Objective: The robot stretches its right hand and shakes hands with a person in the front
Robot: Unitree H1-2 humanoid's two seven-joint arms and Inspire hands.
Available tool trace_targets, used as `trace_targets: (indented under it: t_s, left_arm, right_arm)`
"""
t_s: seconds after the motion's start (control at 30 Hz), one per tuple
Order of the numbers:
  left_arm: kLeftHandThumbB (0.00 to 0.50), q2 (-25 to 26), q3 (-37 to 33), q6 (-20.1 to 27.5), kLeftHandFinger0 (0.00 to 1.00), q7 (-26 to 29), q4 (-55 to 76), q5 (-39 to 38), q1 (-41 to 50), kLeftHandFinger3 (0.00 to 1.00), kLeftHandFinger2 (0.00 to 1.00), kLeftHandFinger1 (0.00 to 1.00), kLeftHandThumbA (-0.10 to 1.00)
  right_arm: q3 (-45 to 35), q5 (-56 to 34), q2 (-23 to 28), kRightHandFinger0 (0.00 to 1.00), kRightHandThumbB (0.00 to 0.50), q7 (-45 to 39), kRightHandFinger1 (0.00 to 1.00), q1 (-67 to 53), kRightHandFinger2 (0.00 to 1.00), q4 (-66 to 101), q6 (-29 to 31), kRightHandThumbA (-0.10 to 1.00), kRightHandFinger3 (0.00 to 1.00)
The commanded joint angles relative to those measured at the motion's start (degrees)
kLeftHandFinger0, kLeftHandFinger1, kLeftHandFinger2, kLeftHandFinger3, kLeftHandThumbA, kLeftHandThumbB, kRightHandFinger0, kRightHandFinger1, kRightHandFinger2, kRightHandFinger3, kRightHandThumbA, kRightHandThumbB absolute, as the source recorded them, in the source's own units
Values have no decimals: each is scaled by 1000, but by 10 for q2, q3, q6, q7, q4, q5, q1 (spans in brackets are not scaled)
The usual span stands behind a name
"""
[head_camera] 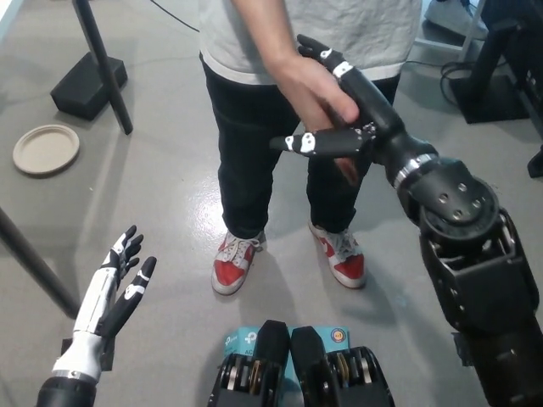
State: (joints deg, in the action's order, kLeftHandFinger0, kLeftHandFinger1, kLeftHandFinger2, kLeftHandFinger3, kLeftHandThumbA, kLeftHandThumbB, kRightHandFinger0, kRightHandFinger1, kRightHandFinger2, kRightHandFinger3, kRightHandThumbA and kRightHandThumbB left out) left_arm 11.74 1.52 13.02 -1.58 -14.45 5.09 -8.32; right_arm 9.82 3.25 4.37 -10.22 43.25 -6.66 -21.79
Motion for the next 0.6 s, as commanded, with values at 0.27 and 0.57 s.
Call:
trace_targets:
  t_s: [0.27, 0.57]
  left_arm:
    - [129, 5, 8, 25, 1000, 7, 18, -1, -7, 1000, 1000, 1000, 799]
    - [133, 4, 9, 17, 1000, 5, 24, -3, -9, 1000, 1000, 1000, 816]
  right_arm:
    - [-12, 19, -2, 1000, 435, 21, 1000, 95, 1000, -140, 46, 1000, 1000]
    - [-18, 25, -16, 1000, 414, 43, 1000, 136, 1000, -193, 67, 973, 1000]
